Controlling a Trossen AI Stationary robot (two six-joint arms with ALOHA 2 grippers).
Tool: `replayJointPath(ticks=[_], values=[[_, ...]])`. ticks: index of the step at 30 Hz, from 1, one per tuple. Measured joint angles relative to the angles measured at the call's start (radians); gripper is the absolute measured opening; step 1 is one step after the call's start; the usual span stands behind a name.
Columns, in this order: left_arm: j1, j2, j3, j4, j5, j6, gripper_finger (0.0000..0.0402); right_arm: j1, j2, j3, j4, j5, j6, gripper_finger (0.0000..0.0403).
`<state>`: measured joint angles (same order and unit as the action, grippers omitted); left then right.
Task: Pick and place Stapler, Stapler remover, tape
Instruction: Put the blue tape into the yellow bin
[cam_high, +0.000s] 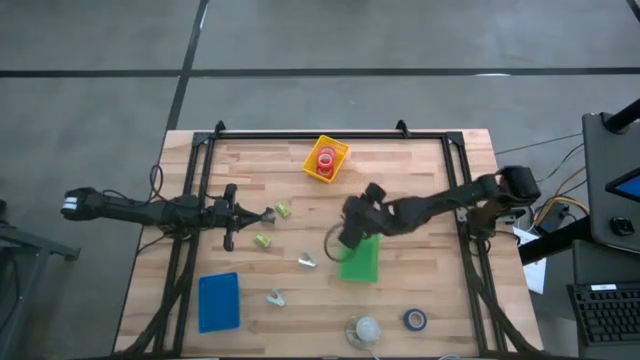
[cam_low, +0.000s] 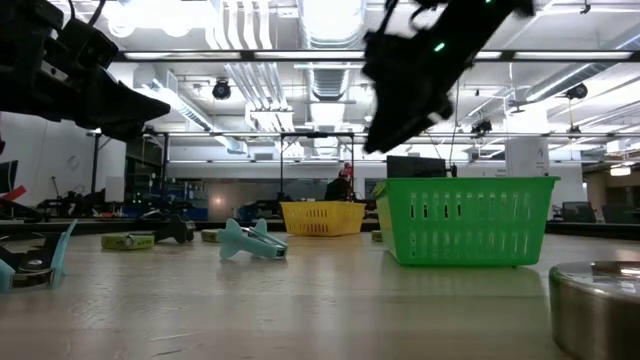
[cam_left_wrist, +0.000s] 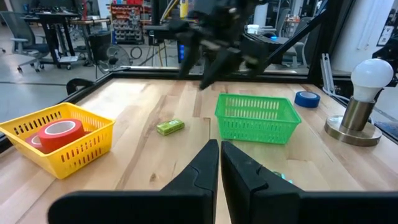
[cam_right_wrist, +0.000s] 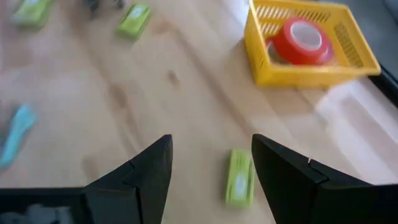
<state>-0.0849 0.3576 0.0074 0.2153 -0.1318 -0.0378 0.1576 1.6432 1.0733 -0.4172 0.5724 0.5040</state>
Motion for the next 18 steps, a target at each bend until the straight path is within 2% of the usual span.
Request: replayJointPath(ticks=[6,9,13,16,18], values=[[0.0,0.0,0.0,-0.002,0.0,0.0,0.0023,0.149,-0.108,-0.007,-0.246,0.01,0.16,0.0203],[0.0,0.0,0.0,-0.003,0.0,0.0,0.0023,0.218,-0.164,-0.01,-0.371,-0.02,0.275,0.0198],[0.0,0.0,0.0,-0.008,0.0,0.0,0.0023,0.294,-0.237,-0.028,-0.467,-0.168,0.417,0.0193],[0.0,0.0,0.0,-0.007,0.0,0.0,0.0023,0.341,-0.279,-0.066,-0.453,-0.333,0.483,0.0192],[0.0,0.0,0.0,-0.008,0.0,0.0,0.0023,0.371,-0.296,-0.093,-0.429,-0.401,0.533,0.0192]])
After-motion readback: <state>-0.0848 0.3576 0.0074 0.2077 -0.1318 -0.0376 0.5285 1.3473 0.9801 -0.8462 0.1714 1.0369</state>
